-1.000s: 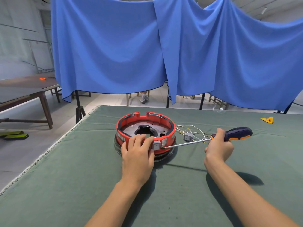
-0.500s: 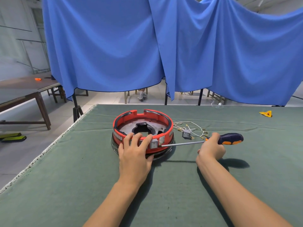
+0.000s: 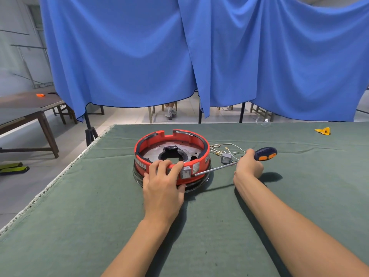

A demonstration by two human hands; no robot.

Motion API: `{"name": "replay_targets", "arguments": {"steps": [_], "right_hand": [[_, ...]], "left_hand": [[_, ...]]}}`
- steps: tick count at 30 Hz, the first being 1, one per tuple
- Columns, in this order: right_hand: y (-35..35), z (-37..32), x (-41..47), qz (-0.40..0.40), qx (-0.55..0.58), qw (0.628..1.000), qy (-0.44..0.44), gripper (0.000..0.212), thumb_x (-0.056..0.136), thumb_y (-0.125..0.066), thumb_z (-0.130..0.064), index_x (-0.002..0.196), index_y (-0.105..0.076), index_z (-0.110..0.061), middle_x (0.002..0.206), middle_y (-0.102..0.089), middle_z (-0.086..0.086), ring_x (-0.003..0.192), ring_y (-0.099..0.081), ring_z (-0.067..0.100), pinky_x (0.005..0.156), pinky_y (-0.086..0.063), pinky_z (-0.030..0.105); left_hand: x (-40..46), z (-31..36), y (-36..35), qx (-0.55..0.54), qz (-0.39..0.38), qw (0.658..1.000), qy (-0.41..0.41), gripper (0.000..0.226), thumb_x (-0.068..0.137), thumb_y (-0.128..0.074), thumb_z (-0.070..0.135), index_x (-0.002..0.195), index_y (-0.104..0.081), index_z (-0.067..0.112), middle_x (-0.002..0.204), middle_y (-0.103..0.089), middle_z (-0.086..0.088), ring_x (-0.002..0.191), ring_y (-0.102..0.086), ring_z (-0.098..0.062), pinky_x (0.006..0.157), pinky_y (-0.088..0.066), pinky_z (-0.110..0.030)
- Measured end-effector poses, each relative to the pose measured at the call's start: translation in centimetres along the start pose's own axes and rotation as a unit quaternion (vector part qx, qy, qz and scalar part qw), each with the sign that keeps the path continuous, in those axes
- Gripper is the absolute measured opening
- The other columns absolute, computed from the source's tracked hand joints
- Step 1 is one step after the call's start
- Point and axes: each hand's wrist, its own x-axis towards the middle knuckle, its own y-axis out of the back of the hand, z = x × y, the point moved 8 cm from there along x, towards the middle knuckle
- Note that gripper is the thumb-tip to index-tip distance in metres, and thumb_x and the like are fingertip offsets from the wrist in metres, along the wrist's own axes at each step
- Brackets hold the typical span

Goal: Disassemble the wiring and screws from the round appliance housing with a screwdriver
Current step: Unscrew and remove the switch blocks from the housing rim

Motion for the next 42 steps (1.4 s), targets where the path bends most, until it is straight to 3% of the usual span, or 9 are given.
{"name": "replay_targets", "arguments": {"steps": [6,11,24,28,33,37,42], "right_hand": [[-3.3,1.3,-1.7,-0.06,-0.044,0.997,0.005,0.023,0.088,-0.052,-0.03,0.08,-0.059,-0.009,0.065,-0.058,-0.002,0.064,-0.053,0.02,0.064,-0.04,0.032],[-2.7,1.6,-0.7,-0.073,-0.032,0.997,-0.013,0.023,0.084,-0.052,-0.031,0.067,-0.051,-0.016,0.061,-0.052,-0.003,0.056,-0.045,0.016,0.053,-0.036,0.031],[0.6,0.2,-2.2,-0.062,-0.015,0.998,-0.001,0.023,0.086,-0.049,-0.03,0.067,-0.046,-0.016,0.06,-0.044,-0.003,0.051,-0.036,0.015,0.046,-0.028,0.029],[1.3,-0.5,-2.8,-0.072,-0.015,0.997,0.014,0.023,0.087,-0.05,-0.031,0.068,-0.046,-0.017,0.059,-0.042,-0.004,0.05,-0.034,0.014,0.044,-0.027,0.027],[1.8,-0.1,-2.7,-0.078,-0.035,0.996,0.0,0.026,0.087,-0.052,-0.032,0.067,-0.046,-0.017,0.058,-0.042,-0.003,0.049,-0.033,0.015,0.045,-0.026,0.028],[2.0,0.5,-2.7,-0.088,-0.04,0.995,-0.006,0.027,0.086,-0.054,-0.033,0.066,-0.047,-0.017,0.058,-0.044,-0.002,0.05,-0.035,0.016,0.047,-0.027,0.028],[2.1,0.7,-2.7,-0.14,-0.027,0.99,-0.022,0.028,0.086,-0.058,-0.031,0.065,-0.049,-0.015,0.043,-0.036,-0.005,0.035,-0.027,0.009,0.033,-0.021,0.018]], "left_hand": [[0.0,-0.3,0.1,-0.002,0.009,1.0,-0.005,0.064,0.05,-0.089,0.015,0.111,-0.068,0.021,0.103,-0.063,-0.004,0.101,-0.057,-0.033,0.068,-0.052,-0.046],[0.1,-0.1,-0.2,-0.009,0.01,1.0,0.008,0.063,0.052,-0.089,0.016,0.111,-0.068,0.023,0.104,-0.063,-0.003,0.104,-0.056,-0.032,0.074,-0.049,-0.048],[0.4,-0.2,-0.6,0.0,-0.02,0.999,0.028,0.059,0.061,-0.084,0.019,0.116,-0.065,0.025,0.11,-0.06,-0.001,0.112,-0.049,-0.029,0.086,-0.042,-0.05],[0.3,0.2,-0.7,0.012,-0.022,0.999,0.028,0.056,0.065,-0.082,0.031,0.117,-0.064,0.023,0.111,-0.059,-0.004,0.113,-0.048,-0.031,0.09,-0.041,-0.055],[0.3,1.5,-0.4,0.089,0.031,0.994,-0.046,0.051,0.065,-0.083,0.033,0.112,-0.068,0.019,0.104,-0.065,-0.01,0.106,-0.059,-0.035,0.093,-0.038,-0.066],[0.3,2.3,-0.1,0.08,0.064,0.989,-0.106,0.039,0.069,-0.081,0.022,0.107,-0.07,0.018,0.102,-0.067,-0.007,0.103,-0.062,-0.031,0.096,-0.041,-0.059],[0.3,2.2,0.5,0.025,0.079,0.989,-0.122,0.04,0.065,-0.084,0.017,0.103,-0.072,0.016,0.1,-0.068,-0.004,0.093,-0.064,-0.03,0.091,-0.047,-0.052]]}}
